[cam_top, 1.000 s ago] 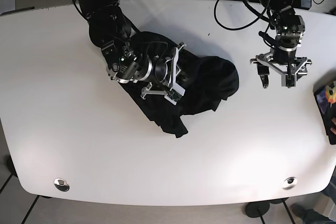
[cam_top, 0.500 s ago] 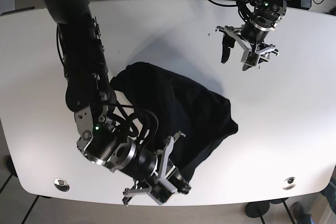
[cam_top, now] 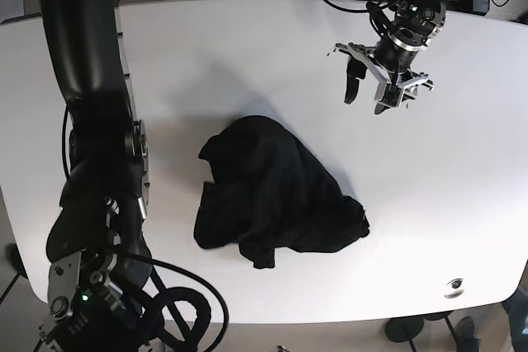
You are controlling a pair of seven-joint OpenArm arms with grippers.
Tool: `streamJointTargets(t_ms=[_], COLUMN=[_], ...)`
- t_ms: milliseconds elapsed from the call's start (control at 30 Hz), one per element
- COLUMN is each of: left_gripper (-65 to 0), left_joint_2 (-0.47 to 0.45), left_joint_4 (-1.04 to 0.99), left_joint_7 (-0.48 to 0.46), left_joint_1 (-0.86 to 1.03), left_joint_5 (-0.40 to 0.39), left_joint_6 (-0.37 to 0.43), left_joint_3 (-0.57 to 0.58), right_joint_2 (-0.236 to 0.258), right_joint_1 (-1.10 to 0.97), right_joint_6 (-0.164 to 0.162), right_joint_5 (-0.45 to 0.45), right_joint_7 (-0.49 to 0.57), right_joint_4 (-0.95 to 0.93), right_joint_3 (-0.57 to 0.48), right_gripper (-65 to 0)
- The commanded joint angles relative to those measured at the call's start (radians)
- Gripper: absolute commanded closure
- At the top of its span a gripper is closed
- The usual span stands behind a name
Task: Fold the T-shirt properly
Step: 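Pull the crumpled shirt toward the table edge with the right gripper, then regrasp the black shirt with the right gripper at its bunched end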
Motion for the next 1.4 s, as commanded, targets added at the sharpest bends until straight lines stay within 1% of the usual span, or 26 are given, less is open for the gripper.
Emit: streamJointTargets(t_ms=[33, 100, 133, 233, 267, 333, 367, 400, 467, 533, 567, 633, 667, 733, 800, 867, 900, 933, 967, 1000, 1067, 1133, 1167, 1200, 1300, 1400], left_gripper=[-31.7, -31.7, -31.7, -31.7, -31.7, -31.7, -31.7, -31.5, -31.4, -31.4, -31.4, -31.2, -31.2, -31.2, -31.2, -31.2, -31.2, -31.2, -31.2, -31.2, -31.2, -31.2, -31.2, -31.2, -31.2, -31.2], left_joint_2=[0.008, 0.009, 0.009, 0.005, 0.001, -0.017, -0.018, -0.018, -0.018, -0.018, -0.018, -0.018, -0.018, -0.018, -0.018, -0.018, -0.017, -0.017, -0.017, -0.017, -0.017, -0.018, -0.018, -0.026, -0.046, -0.046], left_joint_4=[0.017, 0.017, 0.016, -0.004, -0.018, -0.024, -0.035, -0.047, -0.063, -0.066, -0.072, -0.083, -0.084, -0.084, -0.084, -0.084, -0.084, -0.084, -0.086, -0.086, -0.086, -0.086, -0.086, -0.086, -0.086, -0.086], left_joint_7=[-0.023, -0.023, -0.023, -0.023, -0.023, -0.022, -0.022, -0.022, -0.022, -0.022, -0.022, -0.022, -0.022, -0.022, -0.022, -0.022, -0.022, -0.02, -0.02, -0.02, -0.02, -0.02, -0.02, -0.02, -0.02, -0.02], left_joint_1=[0.0, 0.0, 0.0, 0.0, -0.003, -0.02, -0.024, -0.024, -0.024, -0.026, -0.026, -0.026, -0.026, -0.036, -0.049, -0.064, -0.075, -0.082, -0.087, -0.092, -0.098, -0.098, -0.099, -0.099, -0.098, -0.093], left_joint_5=[-0.014, -0.016, -0.016, -0.016, -0.016, -0.017, -0.017, -0.017, -0.017, -0.016, -0.016, -0.016, -0.016, -0.016, -0.016, -0.016, -0.017, -0.017, -0.017, -0.017, -0.017, -0.017, -0.017, -0.017, -0.019, -0.019], left_joint_6=[-0.002, -0.002, -0.002, -0.002, -0.002, -0.002, -0.002, -0.003, -0.003, -0.003, -0.003, -0.003, -0.003, -0.003, -0.003, -0.005, -0.006, -0.006, -0.006, -0.006, -0.008, -0.008, -0.008, -0.008, -0.008, -0.008], left_joint_3=[0.001, 0.001, 0.001, -0.005, -0.009, -0.019, -0.02, -0.02, -0.02, -0.022, -0.022, -0.022, -0.022, -0.022, -0.029, -0.058, -0.071, -0.077, -0.08, -0.088, -0.112, -0.134, -0.141, -0.152, -0.161, -0.166], right_joint_2=[-0.003, -0.004, -0.004, -0.003, -0.001, 0.004, 0.004, 0.004, 0.004, 0.004, 0.014, 0.027, 0.039, 0.059, 0.062, 0.062, 0.06, 0.056, 0.056, 0.054, 0.054, 0.054, 0.054, 0.056, 0.059, 0.056], right_joint_1=[0.019, -0.049, -0.087, -0.256, -0.333, -0.423, -0.462, -0.492, -0.551, -0.617, -0.673, -0.765, -0.842, -0.951, -1.026, -1.072, -1.089, -1.103, -1.105, -1.105, -1.105, -1.111, -1.114, -1.14, -1.215, -1.302], right_joint_6=[-0.004, -0.004, -0.004, -0.004, -0.004, -0.004, -0.004, -0.004, -0.004, -0.003, -0.003, -0.001, -0.001, -0.001, -0.001, -0.001, -0.001, 0.002, 0.002, 0.003, 0.003, 0.003, 0.003, 0.003, 0.003, 0.003], right_joint_5=[0.006, 0.003, 0.003, 0.003, 0.001, -0.003, -0.019, -0.046, -0.106, -0.141, -0.149, -0.134, -0.115, -0.069, -0.037, -0.034, -0.034, -0.034, -0.031, -0.026, -0.023, -0.023, -0.022, -0.022, -0.022, -0.022], right_joint_7=[0.001, 0.001, 0.001, 0.004, 0.004, 0.031, 0.054, 0.074, 0.091, 0.093, 0.091, 0.085, 0.065, 0.057, 0.057, 0.062, 0.064, 0.064, 0.064, 0.064, 0.07, 0.105, 0.108, 0.108, 0.099, 0.021], right_joint_4=[0.003, -0.002, -0.002, -0.009, -0.032, -0.069, -0.103, -0.135, -0.169, -0.17, -0.164, -0.126, -0.082, -0.046, -0.046, -0.051, -0.055, -0.074, -0.094, -0.12, -0.155, -0.163, -0.154, -0.121, 0.007, 0.144], right_joint_3=[0.003, 0.005, 0.005, 0.009, 0.009, 0.009, 0.009, 0.009, 0.011, 0.011, 0.011, 0.011, 0.011, 0.011, 0.011, 0.023, 0.042, 0.054, 0.063, 0.069, 0.072, 0.071, 0.071, 0.071, 0.068, 0.068], right_gripper=[-1.9, -3.5, -6.5, -26.5, -37.6, -50.4, -54.9, -57.1, -57.2, -57.5, -57.5, -57.5, -57.5, -57.5, -57.4, -56.9, -54.7, -50.7, -45.2, -38.0, -21.6, -5.7, -1.6, -2.5, -1.9, -1.9])
